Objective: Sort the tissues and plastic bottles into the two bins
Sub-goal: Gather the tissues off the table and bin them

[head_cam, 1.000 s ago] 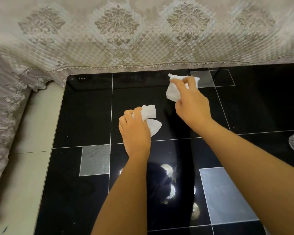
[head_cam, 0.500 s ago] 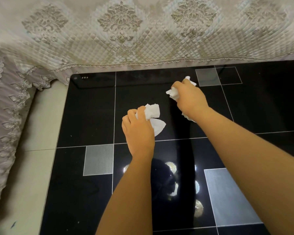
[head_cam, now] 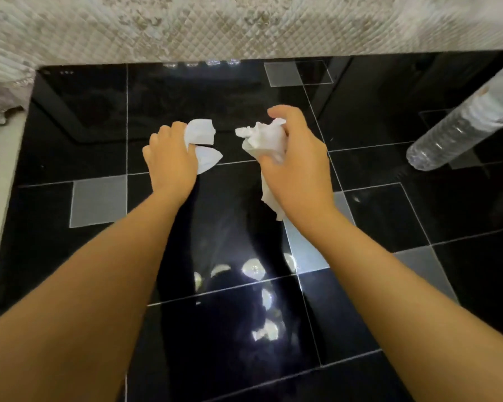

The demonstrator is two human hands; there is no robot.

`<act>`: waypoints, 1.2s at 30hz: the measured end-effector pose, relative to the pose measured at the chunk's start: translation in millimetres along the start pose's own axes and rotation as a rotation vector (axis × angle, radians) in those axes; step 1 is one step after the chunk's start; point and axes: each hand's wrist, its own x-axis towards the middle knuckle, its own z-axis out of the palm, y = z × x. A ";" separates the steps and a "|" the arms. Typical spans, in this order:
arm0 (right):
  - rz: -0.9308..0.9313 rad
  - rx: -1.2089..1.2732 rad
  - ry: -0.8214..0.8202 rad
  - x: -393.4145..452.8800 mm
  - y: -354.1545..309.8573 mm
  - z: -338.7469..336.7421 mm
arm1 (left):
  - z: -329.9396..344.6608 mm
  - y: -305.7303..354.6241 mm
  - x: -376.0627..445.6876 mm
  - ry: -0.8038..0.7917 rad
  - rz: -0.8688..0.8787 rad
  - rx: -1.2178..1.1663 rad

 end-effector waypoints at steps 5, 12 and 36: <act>0.032 0.064 0.058 -77.9 7.2 -29.7 | -22.7 19.7 -103.6 -0.086 0.010 -0.476; 0.081 0.063 -0.068 -202.1 -7.7 -63.9 | -87.9 39.0 -268.1 -0.227 -0.285 -0.802; 0.601 0.273 -0.200 -590.1 136.3 -91.4 | 0.2 -20.9 -648.8 -0.628 -0.439 -0.788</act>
